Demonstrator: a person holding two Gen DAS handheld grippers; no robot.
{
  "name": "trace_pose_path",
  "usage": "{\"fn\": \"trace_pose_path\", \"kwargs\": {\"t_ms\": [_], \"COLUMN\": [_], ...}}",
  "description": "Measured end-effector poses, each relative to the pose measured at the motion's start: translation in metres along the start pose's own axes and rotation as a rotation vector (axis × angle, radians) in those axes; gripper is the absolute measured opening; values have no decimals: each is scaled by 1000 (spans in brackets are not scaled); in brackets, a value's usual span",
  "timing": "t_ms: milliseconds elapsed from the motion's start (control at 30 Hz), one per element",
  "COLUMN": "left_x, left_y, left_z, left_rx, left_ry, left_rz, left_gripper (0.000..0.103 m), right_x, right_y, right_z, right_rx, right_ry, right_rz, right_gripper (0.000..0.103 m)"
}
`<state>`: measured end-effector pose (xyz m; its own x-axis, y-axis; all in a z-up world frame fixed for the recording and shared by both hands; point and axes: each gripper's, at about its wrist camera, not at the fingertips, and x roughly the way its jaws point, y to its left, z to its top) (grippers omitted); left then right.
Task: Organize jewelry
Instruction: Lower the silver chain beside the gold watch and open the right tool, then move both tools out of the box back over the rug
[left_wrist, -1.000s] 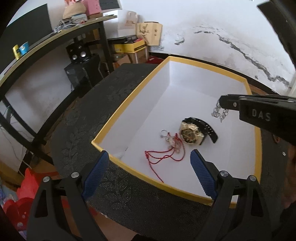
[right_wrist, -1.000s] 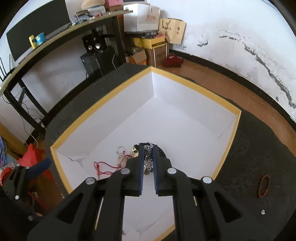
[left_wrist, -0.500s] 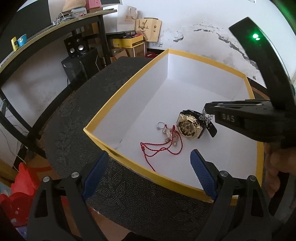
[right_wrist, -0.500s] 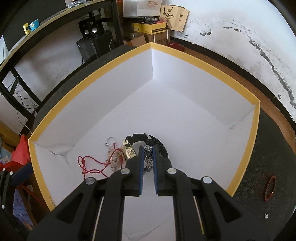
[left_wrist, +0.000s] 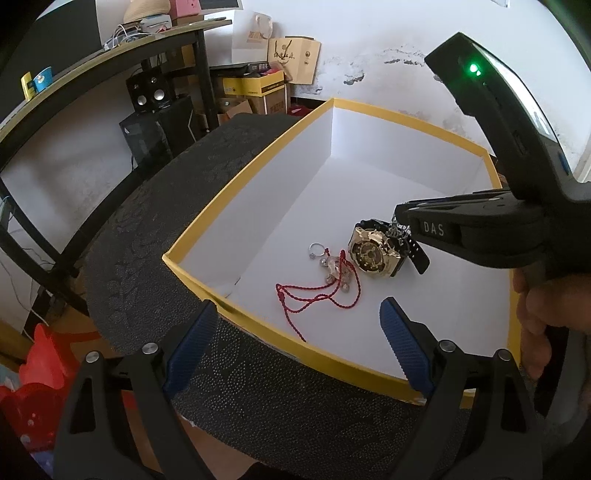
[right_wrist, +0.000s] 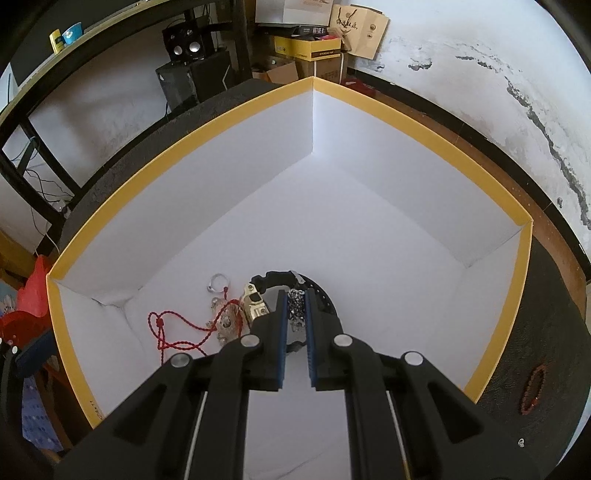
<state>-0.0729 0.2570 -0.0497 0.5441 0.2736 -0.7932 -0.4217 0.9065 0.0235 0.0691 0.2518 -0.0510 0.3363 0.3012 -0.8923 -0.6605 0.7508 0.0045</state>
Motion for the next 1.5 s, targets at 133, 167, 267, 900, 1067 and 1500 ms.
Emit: {"fn": "trace_pose_path", "kwargs": {"t_ms": [133, 167, 267, 900, 1067, 1500], "left_x": [-1, 0, 0, -5, -9, -37], "left_y": [-1, -2, -2, -3, -7, -25], "left_z": [0, 0, 0, 2, 2, 12], "left_rx": [3, 3, 2, -6, -2, 32], "left_ry": [-1, 0, 2, -3, -15, -80], "left_rz": [-6, -7, -11, -15, -9, 1], "left_gripper": [87, 87, 87, 87, 87, 95], "right_x": [0, -1, -3, -47, -71, -156], "right_y": [2, 2, 1, -15, -19, -57], "right_z": [2, 2, 2, -5, -14, -72], "right_rx": [-2, -3, -4, 63, 74, 165], "right_ry": [5, 6, 1, -63, -100, -244], "right_rz": [-7, -8, -10, 20, 0, -76], "right_gripper": [9, 9, 9, 96, 96, 96]}}
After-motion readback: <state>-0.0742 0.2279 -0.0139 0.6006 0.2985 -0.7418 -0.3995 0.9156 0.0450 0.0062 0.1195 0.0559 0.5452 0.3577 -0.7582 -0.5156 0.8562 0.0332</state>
